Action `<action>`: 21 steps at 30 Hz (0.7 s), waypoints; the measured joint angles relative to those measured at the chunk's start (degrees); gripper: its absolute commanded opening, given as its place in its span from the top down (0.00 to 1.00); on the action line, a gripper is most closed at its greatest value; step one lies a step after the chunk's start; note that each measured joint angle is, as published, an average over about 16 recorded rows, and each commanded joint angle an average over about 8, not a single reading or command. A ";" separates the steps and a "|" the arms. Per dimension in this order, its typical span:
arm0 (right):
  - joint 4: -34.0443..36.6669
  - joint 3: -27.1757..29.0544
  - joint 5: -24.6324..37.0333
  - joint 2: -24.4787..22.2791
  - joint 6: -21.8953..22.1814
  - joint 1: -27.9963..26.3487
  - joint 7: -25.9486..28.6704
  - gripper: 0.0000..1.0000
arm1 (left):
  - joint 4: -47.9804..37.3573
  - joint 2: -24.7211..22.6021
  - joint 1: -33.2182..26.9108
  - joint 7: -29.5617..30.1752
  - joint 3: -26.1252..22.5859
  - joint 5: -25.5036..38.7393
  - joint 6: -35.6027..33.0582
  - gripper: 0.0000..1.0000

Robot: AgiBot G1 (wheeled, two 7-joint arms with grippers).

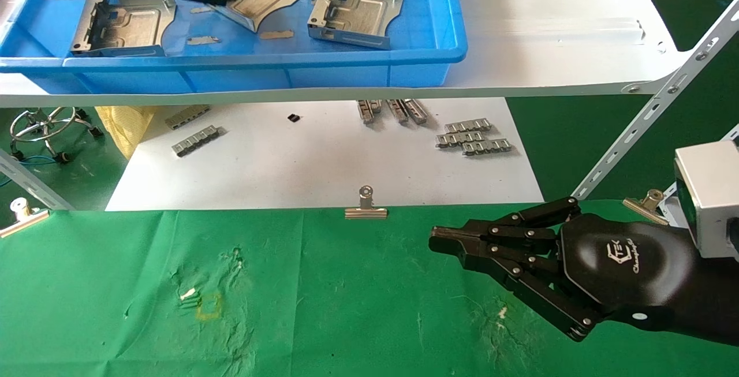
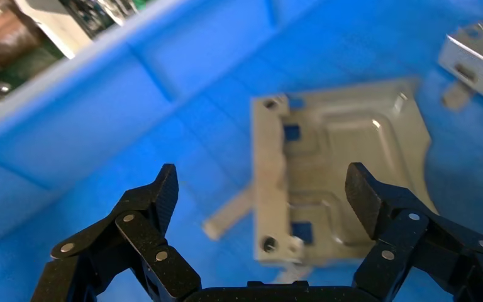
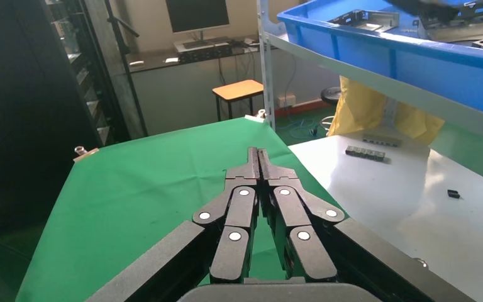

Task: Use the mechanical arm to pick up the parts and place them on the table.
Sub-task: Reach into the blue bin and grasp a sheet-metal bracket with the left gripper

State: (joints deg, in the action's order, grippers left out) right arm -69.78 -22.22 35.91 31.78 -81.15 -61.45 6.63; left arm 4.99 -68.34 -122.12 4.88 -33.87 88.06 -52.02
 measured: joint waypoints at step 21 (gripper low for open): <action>0.00 0.00 0.00 0.00 0.00 0.00 0.00 0.00 | -4.88 -1.92 -0.69 -0.42 0.00 0.01 0.86 1.00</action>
State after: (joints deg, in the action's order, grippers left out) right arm -69.78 -22.22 35.91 31.78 -81.15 -61.45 6.63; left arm 0.11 -70.26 -122.81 4.46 -33.87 88.07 -51.17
